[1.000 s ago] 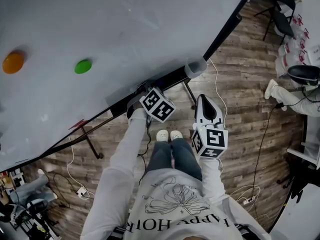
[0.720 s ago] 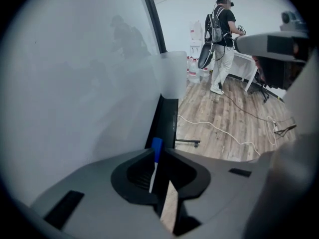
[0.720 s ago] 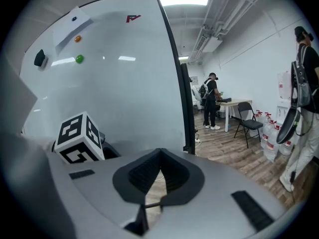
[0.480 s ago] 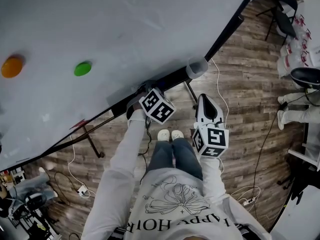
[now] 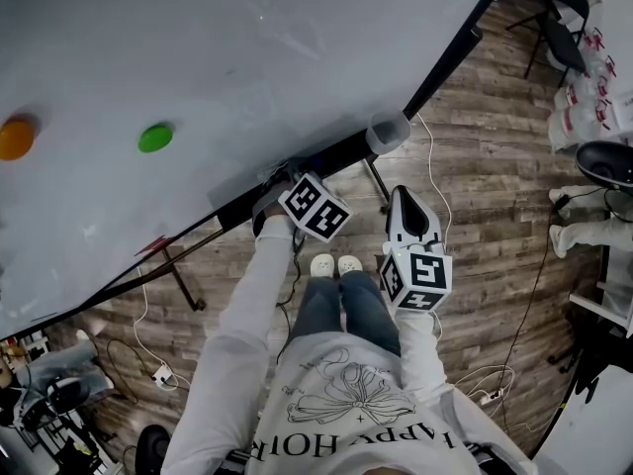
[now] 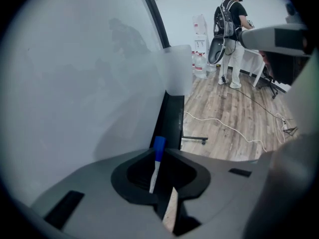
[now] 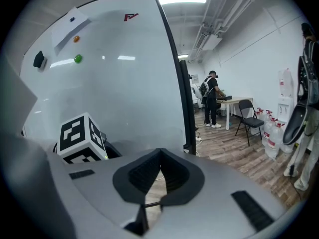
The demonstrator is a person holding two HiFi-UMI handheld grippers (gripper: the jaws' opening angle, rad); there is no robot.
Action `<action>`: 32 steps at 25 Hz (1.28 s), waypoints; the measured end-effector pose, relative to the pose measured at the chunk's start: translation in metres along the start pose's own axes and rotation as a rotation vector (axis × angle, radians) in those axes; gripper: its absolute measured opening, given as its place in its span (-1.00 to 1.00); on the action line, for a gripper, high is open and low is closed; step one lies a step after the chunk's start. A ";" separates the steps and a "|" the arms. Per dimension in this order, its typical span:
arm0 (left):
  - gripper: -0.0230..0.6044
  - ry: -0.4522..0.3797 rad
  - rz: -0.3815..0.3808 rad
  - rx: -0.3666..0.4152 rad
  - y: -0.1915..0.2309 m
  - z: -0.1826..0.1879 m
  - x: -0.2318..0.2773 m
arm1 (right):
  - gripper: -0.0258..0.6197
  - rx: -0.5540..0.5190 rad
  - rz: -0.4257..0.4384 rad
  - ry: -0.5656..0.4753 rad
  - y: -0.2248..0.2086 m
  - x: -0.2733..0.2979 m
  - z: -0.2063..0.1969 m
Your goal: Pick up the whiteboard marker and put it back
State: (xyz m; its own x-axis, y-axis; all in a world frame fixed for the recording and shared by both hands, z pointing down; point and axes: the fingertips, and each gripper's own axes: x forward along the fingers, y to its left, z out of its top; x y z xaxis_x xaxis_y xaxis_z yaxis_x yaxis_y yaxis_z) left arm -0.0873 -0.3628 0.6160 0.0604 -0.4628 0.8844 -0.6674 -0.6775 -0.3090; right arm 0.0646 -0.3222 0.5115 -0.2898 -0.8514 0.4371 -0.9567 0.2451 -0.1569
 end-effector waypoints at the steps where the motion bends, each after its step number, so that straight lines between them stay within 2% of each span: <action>1: -0.78 0.007 0.014 0.003 0.001 0.000 0.000 | -0.91 0.003 -0.001 0.001 -0.001 0.000 -0.001; 8: -0.84 0.033 0.114 0.105 0.000 0.000 0.001 | -0.91 0.020 -0.012 0.001 -0.007 -0.002 -0.003; 10: -0.90 0.013 0.111 0.092 -0.004 -0.001 0.002 | -0.91 0.022 -0.012 -0.001 -0.008 -0.002 -0.002; 13: -0.91 0.008 0.074 0.031 -0.011 -0.010 0.004 | -0.91 0.021 -0.010 0.000 -0.008 -0.003 -0.003; 16: -0.91 0.010 0.070 0.034 -0.010 -0.014 0.000 | -0.91 0.023 -0.007 0.003 -0.007 -0.003 -0.003; 18: -0.91 0.001 0.089 0.052 -0.008 -0.014 -0.004 | -0.91 0.024 -0.002 0.004 -0.005 -0.003 -0.004; 22: -0.91 0.025 0.185 0.138 0.001 -0.020 -0.006 | -0.91 0.022 0.008 0.005 -0.001 -0.002 -0.005; 26: -0.90 0.033 0.205 0.124 0.005 -0.020 -0.005 | -0.91 0.023 0.008 0.008 -0.002 -0.002 -0.006; 28: -0.81 0.035 0.197 0.113 0.003 -0.019 -0.004 | -0.91 0.025 0.006 0.008 -0.002 -0.003 -0.006; 29: -0.61 0.034 0.196 0.111 0.003 -0.018 -0.004 | -0.91 0.026 0.005 0.007 -0.003 -0.003 -0.006; 32: -0.58 0.035 0.181 0.102 0.005 -0.013 -0.003 | -0.91 0.029 0.005 0.005 -0.004 -0.003 -0.006</action>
State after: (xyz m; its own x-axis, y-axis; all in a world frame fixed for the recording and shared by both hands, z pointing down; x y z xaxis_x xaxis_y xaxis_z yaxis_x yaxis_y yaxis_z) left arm -0.1006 -0.3569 0.6163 -0.0802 -0.5634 0.8223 -0.5865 -0.6404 -0.4960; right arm 0.0690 -0.3174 0.5163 -0.2951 -0.8477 0.4408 -0.9540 0.2358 -0.1852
